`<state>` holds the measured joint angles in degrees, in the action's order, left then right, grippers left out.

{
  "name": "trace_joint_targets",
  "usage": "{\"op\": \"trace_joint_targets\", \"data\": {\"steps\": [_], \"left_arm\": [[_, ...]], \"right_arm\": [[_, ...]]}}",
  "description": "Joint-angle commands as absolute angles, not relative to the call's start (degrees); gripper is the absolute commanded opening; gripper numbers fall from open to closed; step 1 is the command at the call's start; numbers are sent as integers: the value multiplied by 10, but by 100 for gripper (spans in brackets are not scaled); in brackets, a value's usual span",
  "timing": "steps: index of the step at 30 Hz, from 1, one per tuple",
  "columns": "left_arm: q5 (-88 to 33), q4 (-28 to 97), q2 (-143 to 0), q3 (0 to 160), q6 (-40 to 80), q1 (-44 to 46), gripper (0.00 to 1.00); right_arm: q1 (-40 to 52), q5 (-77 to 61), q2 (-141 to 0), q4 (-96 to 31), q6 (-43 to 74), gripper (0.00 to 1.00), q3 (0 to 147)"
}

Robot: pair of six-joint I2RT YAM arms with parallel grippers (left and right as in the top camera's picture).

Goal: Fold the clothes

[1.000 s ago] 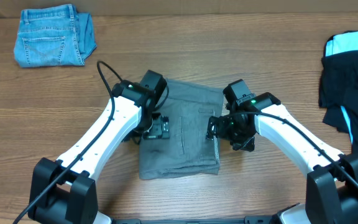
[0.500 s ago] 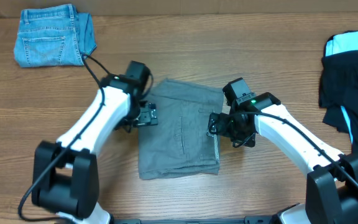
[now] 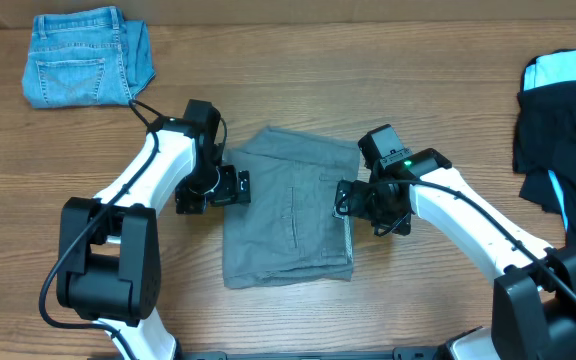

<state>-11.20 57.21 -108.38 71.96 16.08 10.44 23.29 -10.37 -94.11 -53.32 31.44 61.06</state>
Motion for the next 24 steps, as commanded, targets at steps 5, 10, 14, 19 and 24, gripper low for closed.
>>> {"op": "trace_joint_targets", "data": {"steps": [5,10,14,19,24], "left_arm": [[-196,515,-1103,649,133,102,100],[-226,484,-1103,622,133,102,100],[-247,454,-1104,608,133,102,100],[-284,428,-1104,600,133,109,88],[-270,417,-1104,600,133,117,66]], "right_arm": [[231,-94,-929,-528,311,100,622],[231,-90,-929,-528,311,100,622],[231,-90,-929,-528,311,100,622],[231,-90,-929,-528,311,100,622],[231,-90,-929,-529,311,100,622]]}}
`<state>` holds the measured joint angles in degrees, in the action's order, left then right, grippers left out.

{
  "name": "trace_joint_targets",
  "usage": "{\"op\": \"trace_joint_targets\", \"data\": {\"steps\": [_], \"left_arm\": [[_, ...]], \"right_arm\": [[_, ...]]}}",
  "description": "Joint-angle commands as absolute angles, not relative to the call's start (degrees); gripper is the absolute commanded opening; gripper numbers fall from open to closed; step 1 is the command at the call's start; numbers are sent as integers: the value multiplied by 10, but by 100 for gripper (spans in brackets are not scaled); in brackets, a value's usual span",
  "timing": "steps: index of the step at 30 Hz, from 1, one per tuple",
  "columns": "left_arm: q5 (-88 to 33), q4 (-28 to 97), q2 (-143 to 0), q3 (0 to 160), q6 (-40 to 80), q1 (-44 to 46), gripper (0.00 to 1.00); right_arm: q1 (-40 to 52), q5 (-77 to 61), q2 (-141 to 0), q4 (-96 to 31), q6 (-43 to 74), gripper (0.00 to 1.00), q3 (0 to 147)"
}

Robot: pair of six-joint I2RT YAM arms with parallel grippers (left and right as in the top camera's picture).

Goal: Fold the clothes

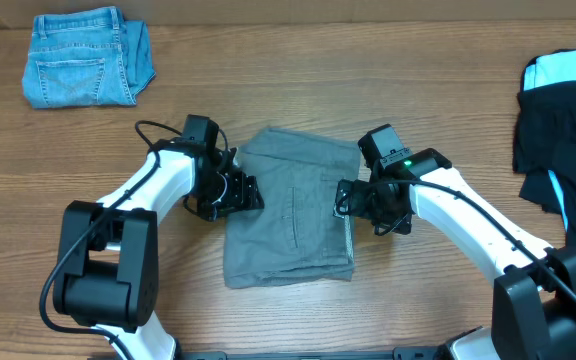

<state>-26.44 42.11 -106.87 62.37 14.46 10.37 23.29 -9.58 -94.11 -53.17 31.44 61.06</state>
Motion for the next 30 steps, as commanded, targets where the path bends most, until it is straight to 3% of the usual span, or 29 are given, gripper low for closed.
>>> {"op": "trace_joint_targets", "data": {"steps": [1,4,8,9,10,20,30], "left_arm": [[-263,417,-1104,600,133,116,63],[-241,415,-1104,601,133,116,47],[-213,407,-1104,616,133,110,35],[-189,423,-1104,647,133,101,13],[-180,431,-1104,661,133,97,5],[-77,483,-1104,833,99,42,4],[21,358,-1106,873,87,-12,4]], "right_arm": [[231,-90,-929,-530,311,100,622],[231,-90,-929,-534,311,100,622],[231,-89,-929,-543,311,100,622],[231,-83,-929,-548,311,100,622],[231,-81,-929,-549,311,100,622],[231,-79,-929,-550,311,100,622],[231,-79,-929,-557,311,100,622]]}}
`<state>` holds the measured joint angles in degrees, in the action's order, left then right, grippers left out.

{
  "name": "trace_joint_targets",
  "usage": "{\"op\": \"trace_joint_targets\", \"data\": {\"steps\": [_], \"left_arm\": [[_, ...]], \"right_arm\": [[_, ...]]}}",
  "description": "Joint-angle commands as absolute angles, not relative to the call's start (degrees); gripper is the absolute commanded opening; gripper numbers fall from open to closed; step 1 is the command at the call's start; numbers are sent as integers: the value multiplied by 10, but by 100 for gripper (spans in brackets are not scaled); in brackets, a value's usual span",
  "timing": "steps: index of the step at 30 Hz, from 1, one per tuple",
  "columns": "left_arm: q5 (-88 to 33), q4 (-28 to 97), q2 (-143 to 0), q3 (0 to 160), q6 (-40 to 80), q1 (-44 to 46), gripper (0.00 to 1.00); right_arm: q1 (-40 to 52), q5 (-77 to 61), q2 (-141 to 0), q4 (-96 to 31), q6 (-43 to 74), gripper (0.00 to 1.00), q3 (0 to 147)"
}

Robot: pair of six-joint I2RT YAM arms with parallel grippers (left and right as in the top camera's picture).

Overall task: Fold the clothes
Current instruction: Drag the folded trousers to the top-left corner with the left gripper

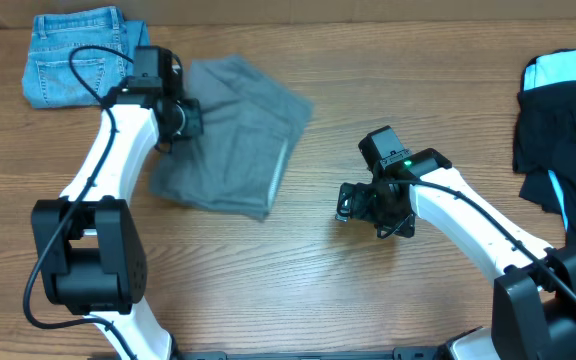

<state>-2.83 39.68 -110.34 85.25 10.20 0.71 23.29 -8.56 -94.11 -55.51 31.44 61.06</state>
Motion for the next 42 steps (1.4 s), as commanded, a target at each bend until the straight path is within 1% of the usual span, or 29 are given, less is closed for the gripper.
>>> {"op": "trace_joint_targets", "data": {"steps": [1,5,13,18,34,37,42], "left_arm": [[32,343,-1109,873,87,-17,4],[67,306,-1132,896,65,-39,4],[66,317,-1209,1022,57,-84,4],[67,301,-1233,1066,38,-94,4],[197,261,-1233,1099,40,-95,4],[208,256,-1233,1099,55,-98,4],[249,254,-1233,1099,115,-102,4]], "right_arm": [[231,-79,-929,-559,311,100,622],[231,-79,-929,-572,311,100,622],[231,-80,-929,-582,311,100,622],[231,-80,-929,-586,311,100,622],[231,-101,-929,-591,313,100,622],[231,-101,-929,-591,313,100,622],[231,-101,-929,-592,313,100,622]]}}
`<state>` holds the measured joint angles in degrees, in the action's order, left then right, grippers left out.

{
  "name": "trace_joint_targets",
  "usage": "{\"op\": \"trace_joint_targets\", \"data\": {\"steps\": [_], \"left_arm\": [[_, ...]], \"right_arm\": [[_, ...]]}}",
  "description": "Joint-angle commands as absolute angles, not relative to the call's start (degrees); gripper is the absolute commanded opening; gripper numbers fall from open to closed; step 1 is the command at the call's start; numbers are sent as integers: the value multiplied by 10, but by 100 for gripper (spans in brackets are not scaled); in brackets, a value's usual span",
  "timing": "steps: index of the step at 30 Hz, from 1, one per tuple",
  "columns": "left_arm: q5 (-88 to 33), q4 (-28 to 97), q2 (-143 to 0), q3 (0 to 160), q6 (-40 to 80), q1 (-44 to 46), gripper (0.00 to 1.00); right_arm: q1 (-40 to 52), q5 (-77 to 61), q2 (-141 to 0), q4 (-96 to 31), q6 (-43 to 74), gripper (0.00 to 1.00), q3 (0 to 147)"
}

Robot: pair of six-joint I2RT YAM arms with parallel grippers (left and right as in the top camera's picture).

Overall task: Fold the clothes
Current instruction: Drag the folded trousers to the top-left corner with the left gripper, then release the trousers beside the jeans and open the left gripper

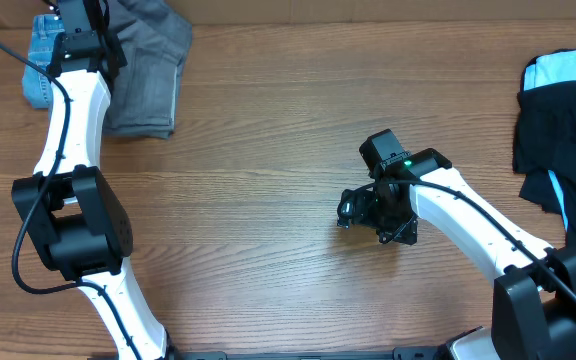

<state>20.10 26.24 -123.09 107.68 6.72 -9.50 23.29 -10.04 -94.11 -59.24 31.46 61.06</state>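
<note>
The folded grey shorts (150, 75) lie at the far left of the table, partly over the folded blue jeans (36, 82). My left gripper (106, 22) is stretched to the top edge of the overhead view and is shut on the shorts' far left edge; its fingers are mostly hidden there. My right gripper (347, 211) rests low over bare wood at the centre right, open and holding nothing.
A pile of black clothes (568, 150) with a light blue garment (568, 68) on it sits at the right edge. The wooden table (268, 150) stretches between the two arms.
My left gripper has moved further up and to the left with the grey shorts, which now overlap the jeans. The right gripper has shifted slightly downward.
The folded grey shorts lay mid-table, with my left gripper at their left edge and my right at their right edge. The left gripper then closed in on the left edge. Later it held them at the upper left, and now beside the jeans.
</note>
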Motion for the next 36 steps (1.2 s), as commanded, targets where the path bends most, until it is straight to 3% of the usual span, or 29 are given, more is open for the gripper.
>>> {"op": "trace_joint_targets", "data": {"steps": [1,17,36], "left_arm": [[251,254,-1233,1099,119,-102,4],[277,240,-1235,1098,208,-149,6],[246,125,-1320,1098,192,-190,13]], "right_arm": [[231,-101,-929,-593,313,100,622],[231,-101,-929,-610,313,100,622],[231,-101,-929,-661,313,100,622]]}}
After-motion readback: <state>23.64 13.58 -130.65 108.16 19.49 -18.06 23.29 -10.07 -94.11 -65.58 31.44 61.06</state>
